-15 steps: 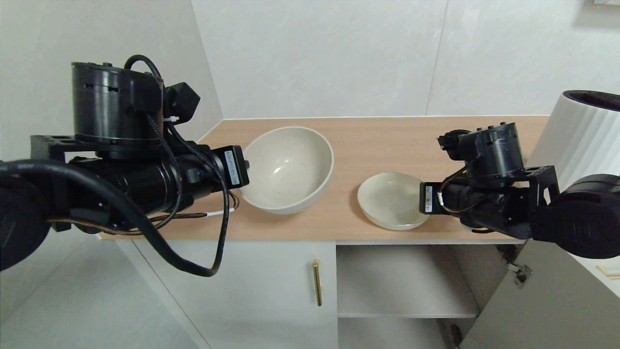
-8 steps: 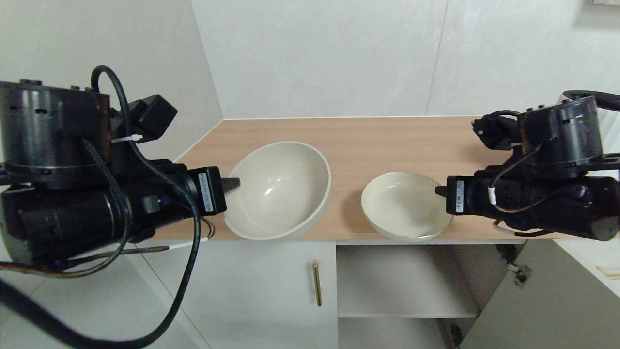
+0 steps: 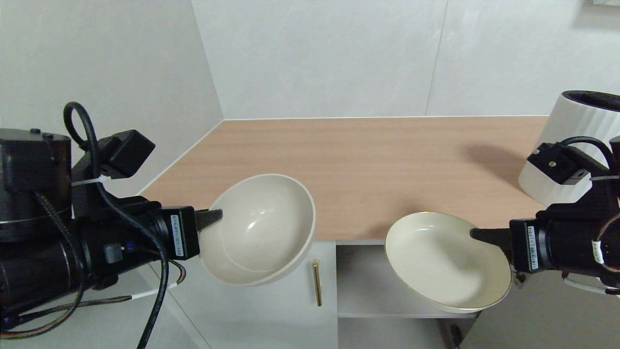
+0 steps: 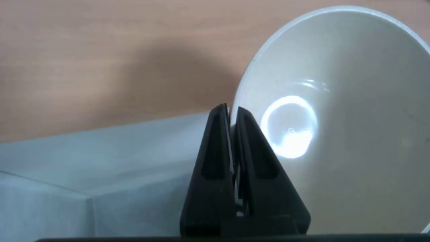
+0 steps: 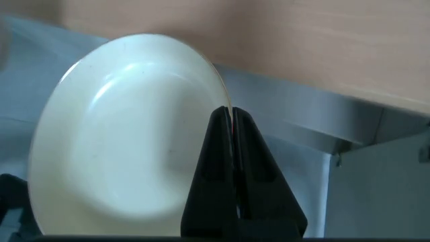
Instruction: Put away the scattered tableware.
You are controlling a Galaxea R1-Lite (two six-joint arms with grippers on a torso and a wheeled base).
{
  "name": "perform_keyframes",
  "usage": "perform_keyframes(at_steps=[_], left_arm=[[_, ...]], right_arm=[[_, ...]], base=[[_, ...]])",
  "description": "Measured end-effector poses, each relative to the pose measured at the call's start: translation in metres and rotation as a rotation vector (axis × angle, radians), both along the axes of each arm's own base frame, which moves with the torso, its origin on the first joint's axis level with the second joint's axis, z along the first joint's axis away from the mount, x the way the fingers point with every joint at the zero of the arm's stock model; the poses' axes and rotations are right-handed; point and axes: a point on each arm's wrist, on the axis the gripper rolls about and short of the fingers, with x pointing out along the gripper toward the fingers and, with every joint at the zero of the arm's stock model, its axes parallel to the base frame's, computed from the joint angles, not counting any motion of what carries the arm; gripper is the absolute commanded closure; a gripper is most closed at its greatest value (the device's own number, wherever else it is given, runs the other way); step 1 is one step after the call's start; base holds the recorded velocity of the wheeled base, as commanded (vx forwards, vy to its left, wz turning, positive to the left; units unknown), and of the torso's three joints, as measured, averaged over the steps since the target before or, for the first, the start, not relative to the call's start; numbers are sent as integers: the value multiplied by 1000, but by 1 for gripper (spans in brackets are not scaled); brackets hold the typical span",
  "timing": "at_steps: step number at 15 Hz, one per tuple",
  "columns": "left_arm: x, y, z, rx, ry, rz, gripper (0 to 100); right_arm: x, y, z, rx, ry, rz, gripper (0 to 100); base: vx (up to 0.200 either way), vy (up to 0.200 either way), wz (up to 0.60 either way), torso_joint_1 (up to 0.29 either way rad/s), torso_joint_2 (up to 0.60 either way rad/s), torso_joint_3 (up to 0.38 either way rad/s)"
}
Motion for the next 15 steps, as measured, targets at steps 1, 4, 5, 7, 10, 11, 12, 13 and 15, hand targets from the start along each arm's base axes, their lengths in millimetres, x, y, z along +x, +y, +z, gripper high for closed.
perform_keyframes(at_steps=[1, 4, 5, 7, 10, 11, 12, 13, 15], left_arm=[[0, 0, -1, 1, 2, 0, 100], [2, -1, -2, 5, 8, -2, 100], [2, -1, -2, 5, 8, -3, 100], [2, -2, -3, 6, 11, -5, 100], [2, -3, -3, 8, 13, -10, 100], [3, -3, -3, 9, 13, -9, 100], [3, -3, -4, 11, 16, -8, 100], [3, -3, -5, 12, 18, -9, 100], [4, -4, -5, 14, 21, -9, 100]], right_arm=[[-3, -2, 0, 0, -4, -2, 100], [-6, -5, -2, -2, -6, -3, 100], [-6, -5, -1, -1, -7, -4, 100], [-6, -6, -3, -10, -6, -3, 100], [-4, -6, -10, -50, -3, 10, 100], [-3, -6, -11, -53, 2, 4, 100], [-1, -7, -13, -59, 8, -3, 100], [0, -7, -13, -57, 4, -7, 100], [3, -6, -16, -55, -6, -9, 100]], base=[[-200, 0, 0, 7, 2, 2], [-200, 0, 0, 2, 4, 6], [-200, 0, 0, -17, 2, 7], [-100, 0, 0, 4, 1, 4], [0, 0, 0, 0, 0, 0], [0, 0, 0, 0, 0, 0], [0, 0, 0, 0, 0, 0], [0, 0, 0, 0, 0, 0], [0, 0, 0, 0, 0, 0]])
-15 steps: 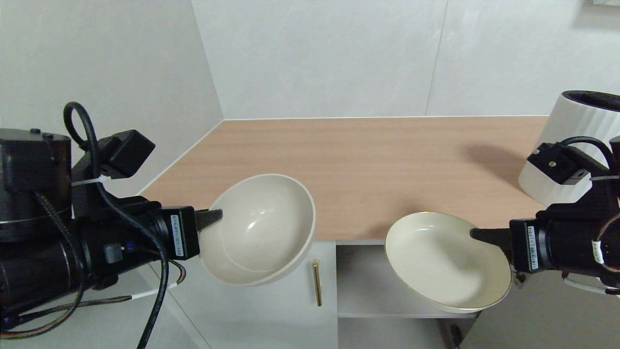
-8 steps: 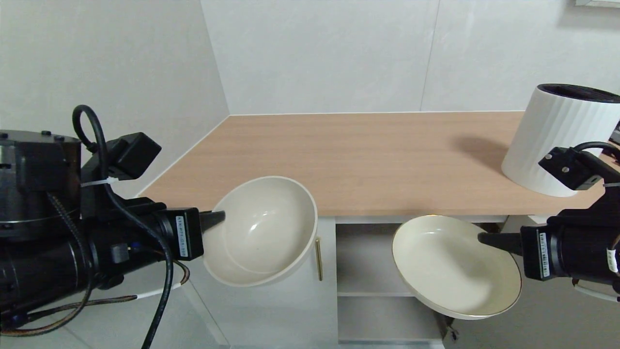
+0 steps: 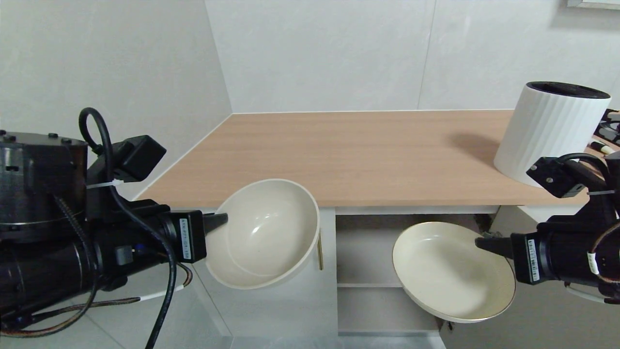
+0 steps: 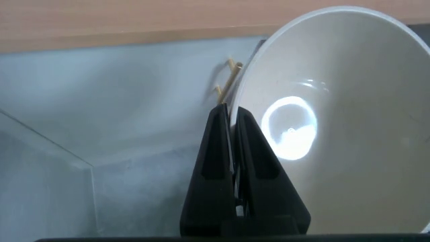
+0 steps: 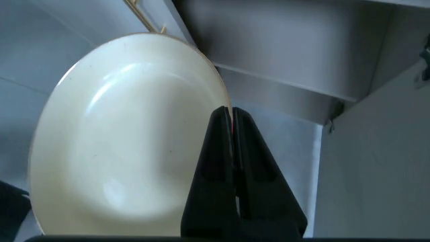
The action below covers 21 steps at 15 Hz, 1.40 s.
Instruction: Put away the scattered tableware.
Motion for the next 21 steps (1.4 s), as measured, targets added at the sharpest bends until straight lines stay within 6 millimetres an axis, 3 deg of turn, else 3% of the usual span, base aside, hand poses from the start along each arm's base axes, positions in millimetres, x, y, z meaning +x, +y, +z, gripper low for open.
perform_keyframes(at_steps=[5, 16, 21], left_arm=[[2, -1, -3, 6, 11, 1, 100], [5, -3, -6, 14, 24, 0, 100], [6, -3, -6, 15, 26, 0, 100]], right_arm=[[7, 3, -13, -10, -23, 8, 100], [12, 6, -23, -36, 11, 11, 100], [13, 7, -25, -41, 19, 12, 100]], base=[[0, 0, 0, -101, 270, 166], [0, 0, 0, -140, 452, 314], [0, 0, 0, -15, 92, 68]])
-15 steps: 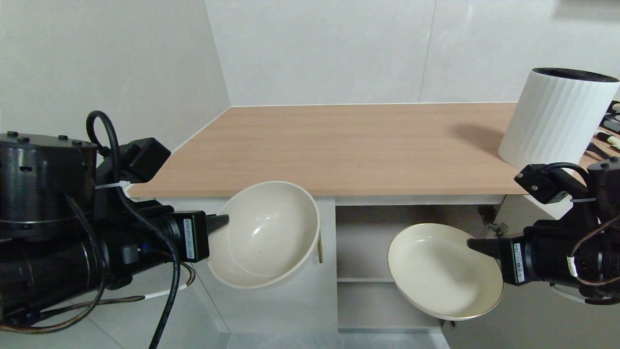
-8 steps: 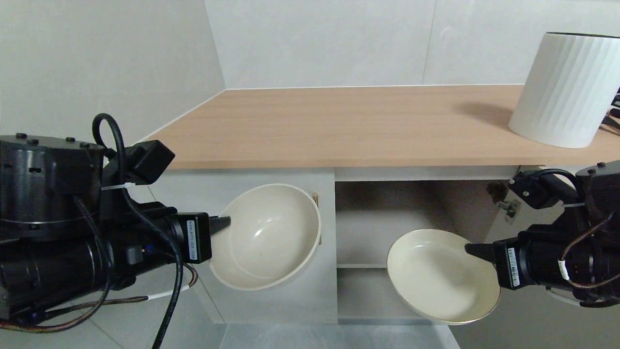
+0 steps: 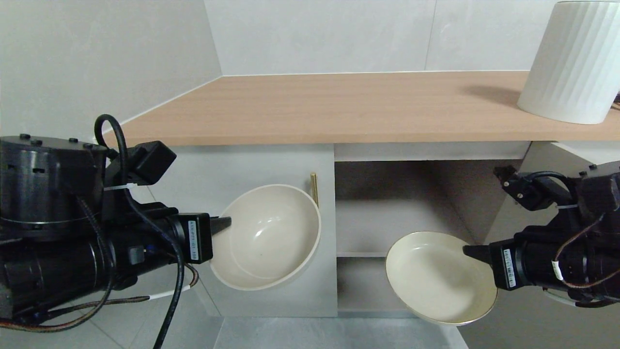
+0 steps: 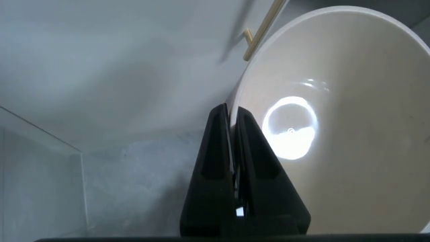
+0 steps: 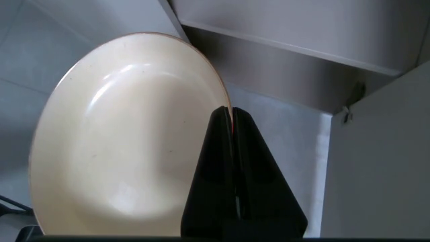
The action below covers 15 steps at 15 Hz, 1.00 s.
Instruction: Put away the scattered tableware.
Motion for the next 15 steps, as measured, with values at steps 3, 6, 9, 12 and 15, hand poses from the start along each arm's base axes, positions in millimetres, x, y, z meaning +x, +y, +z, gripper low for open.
perform_keyframes(at_steps=[3, 6, 9, 12, 15], left_arm=[[1, 0, -1, 2, 3, 2, 100], [1, 0, -1, 3, 4, 1, 100], [2, -1, -3, 6, 11, 1, 100], [3, -2, -4, 9, 16, 1, 100], [3, -1, -4, 9, 17, 2, 100]], right_arm=[[2, 1, -2, -4, 8, 1, 100], [10, 6, -9, -11, 21, 1, 100], [40, 22, -32, 4, 37, -23, 100], [78, 36, -73, 26, 85, -93, 100], [120, 42, -108, 38, 128, -182, 100]], base=[[0, 0, 0, 0, 0, 0], [0, 0, 0, 0, 0, 0], [0, 0, 0, 0, 0, 0], [0, 0, 0, 0, 0, 0], [0, 0, 0, 0, 0, 0]])
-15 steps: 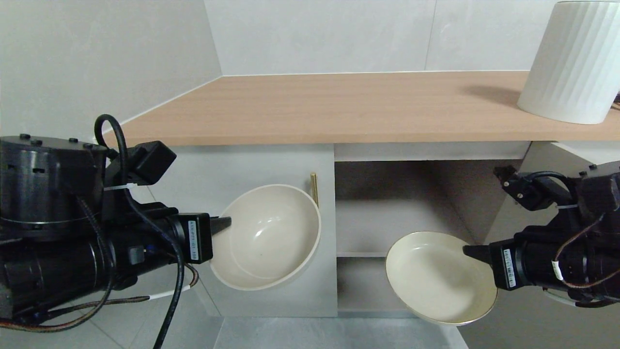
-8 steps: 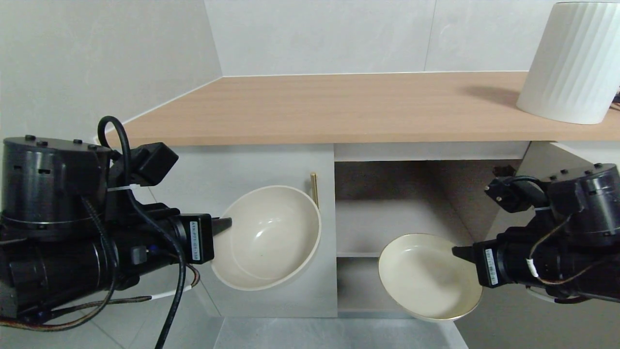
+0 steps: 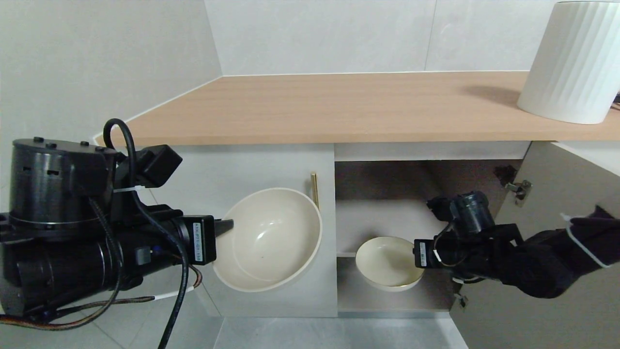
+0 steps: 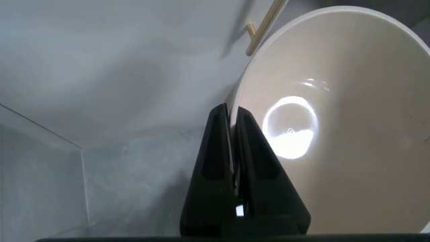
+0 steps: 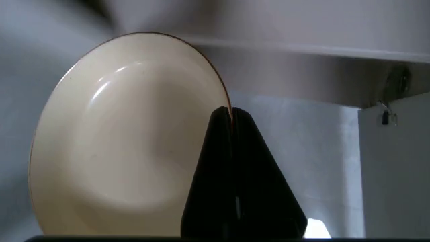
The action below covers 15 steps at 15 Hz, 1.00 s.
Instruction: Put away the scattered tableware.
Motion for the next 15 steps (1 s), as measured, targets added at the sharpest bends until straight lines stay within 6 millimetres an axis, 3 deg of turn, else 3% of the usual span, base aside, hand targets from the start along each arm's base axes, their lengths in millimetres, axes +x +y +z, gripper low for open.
perform_keyframes(at_steps=[3, 7, 11, 15], left_arm=[[0, 0, 0, 1, 0, 0, 100], [1, -1, -1, 3, 5, 1, 100], [3, -2, -3, 7, 12, 0, 100], [3, -2, -4, 8, 14, 0, 100]], right_arm=[[36, -1, -27, -28, -22, -110, 100], [67, 0, -58, -69, -104, -227, 100], [87, -3, -78, -91, -150, -302, 100], [104, -8, -84, -92, -179, -380, 100]], base=[[0, 0, 0, 0, 0, 0], [0, 0, 0, 0, 0, 0], [0, 0, 0, 0, 0, 0], [0, 0, 0, 0, 0, 0]])
